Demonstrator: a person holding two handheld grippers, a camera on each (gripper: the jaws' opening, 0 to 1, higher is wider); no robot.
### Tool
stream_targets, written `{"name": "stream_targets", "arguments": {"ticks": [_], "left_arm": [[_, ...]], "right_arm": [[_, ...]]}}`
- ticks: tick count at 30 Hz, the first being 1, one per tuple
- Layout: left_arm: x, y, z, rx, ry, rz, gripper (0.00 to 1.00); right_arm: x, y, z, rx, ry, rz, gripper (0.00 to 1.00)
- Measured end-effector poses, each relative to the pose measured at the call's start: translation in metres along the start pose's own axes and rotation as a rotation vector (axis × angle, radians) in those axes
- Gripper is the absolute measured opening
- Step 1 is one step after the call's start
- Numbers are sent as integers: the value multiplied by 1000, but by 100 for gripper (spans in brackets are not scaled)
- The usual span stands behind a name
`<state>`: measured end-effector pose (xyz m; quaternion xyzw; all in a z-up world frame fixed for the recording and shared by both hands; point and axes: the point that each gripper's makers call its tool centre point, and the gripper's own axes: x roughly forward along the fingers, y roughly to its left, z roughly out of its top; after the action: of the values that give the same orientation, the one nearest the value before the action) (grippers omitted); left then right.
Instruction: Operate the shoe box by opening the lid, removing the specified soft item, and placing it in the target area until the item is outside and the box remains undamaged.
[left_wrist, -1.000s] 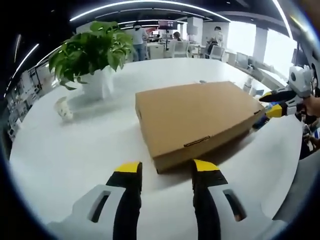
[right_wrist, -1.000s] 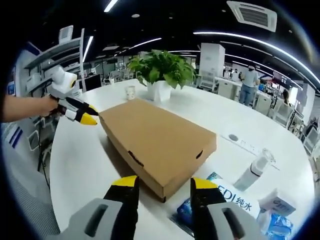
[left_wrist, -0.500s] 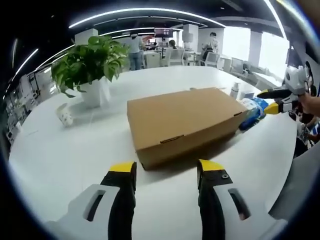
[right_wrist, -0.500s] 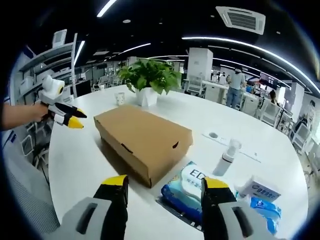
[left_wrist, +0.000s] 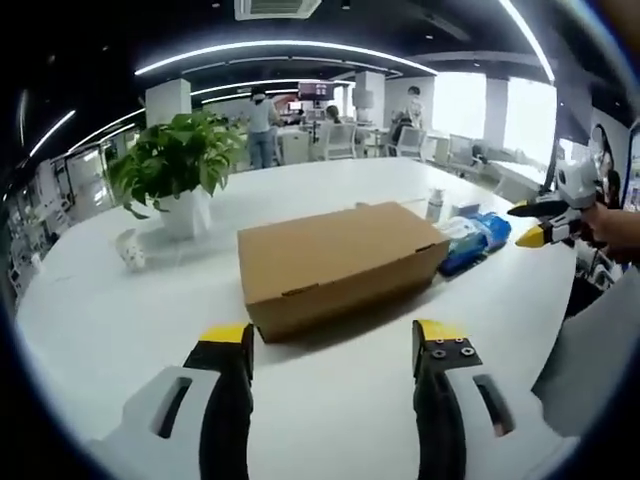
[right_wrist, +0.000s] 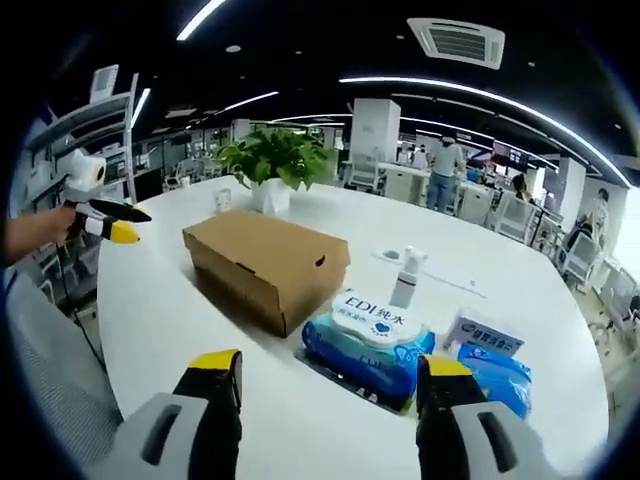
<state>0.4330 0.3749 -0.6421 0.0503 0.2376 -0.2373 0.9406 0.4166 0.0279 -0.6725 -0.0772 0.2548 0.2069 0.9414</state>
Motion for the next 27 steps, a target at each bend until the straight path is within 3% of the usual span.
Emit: {"name": "stream_targets", "arguments": {"ticks": [8,14,19,27], "left_arm": [[-22,-21,-9,26,-41,-23,74],[-40,-38,-16,1,-54,-41,76],[-54,-51,-24,-4,-68,-45,80],[-69,-54,-29,-16,-69,-29,87]], "right_arm": [[-34,-3,-25,18,7,-24,82],[-59,-3,-42,27,15,-57,85],[-79,-1,-51,42,13,-77,89],[-102,3,-57,69,-8,-88,99]]}}
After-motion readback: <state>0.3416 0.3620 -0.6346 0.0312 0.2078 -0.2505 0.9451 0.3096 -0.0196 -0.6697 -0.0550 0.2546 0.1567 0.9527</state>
